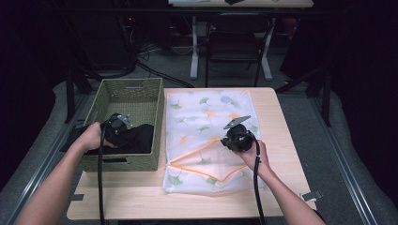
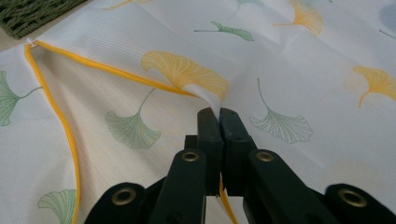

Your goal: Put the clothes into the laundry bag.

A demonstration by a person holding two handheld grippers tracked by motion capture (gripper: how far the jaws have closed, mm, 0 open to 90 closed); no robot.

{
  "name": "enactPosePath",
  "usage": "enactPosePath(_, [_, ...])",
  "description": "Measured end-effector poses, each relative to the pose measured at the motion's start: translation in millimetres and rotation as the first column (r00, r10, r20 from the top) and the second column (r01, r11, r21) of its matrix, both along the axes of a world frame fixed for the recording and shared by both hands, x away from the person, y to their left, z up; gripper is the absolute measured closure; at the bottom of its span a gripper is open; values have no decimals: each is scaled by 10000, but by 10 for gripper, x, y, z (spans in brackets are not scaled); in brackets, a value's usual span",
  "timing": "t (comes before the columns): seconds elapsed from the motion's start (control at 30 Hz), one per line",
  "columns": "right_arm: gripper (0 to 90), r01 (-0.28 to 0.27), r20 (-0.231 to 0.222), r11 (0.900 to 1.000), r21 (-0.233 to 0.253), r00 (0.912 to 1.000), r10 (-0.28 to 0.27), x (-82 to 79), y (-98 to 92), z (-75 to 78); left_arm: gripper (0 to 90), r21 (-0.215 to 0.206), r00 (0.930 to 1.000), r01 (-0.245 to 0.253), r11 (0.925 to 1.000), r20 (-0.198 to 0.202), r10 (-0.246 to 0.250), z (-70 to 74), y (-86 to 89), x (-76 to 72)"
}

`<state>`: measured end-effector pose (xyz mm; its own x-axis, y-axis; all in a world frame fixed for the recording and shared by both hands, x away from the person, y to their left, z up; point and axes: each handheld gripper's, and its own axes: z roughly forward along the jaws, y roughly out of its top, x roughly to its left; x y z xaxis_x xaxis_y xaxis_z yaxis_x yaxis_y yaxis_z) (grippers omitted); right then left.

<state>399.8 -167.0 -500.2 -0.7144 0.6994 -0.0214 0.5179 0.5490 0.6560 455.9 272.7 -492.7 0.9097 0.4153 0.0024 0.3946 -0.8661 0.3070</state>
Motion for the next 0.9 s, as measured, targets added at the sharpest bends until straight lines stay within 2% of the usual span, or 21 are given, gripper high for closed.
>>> enactPosePath(0.37, [886,-2,22,10000,-16,10000,2,-1,-4,2,646,-31,9992,-316,9995,243,317,223,-15,-13])
enactPosePath(0.5, [886,3,26,10000,7,10000,-3,-1,-4,2,646,66,9976,-457,9989,526,452,329,-36,-25])
enactPosePath(0.7, [886,-11,29,10000,4,10000,11,0,-6,2,645,238,9960,-638,9977,650,621,475,-76,-50])
enactPosePath(0.9, [886,-7,22,10000,-6,10000,7,-1,-5,2,645,220,9932,-861,9960,804,841,606,-83,-58])
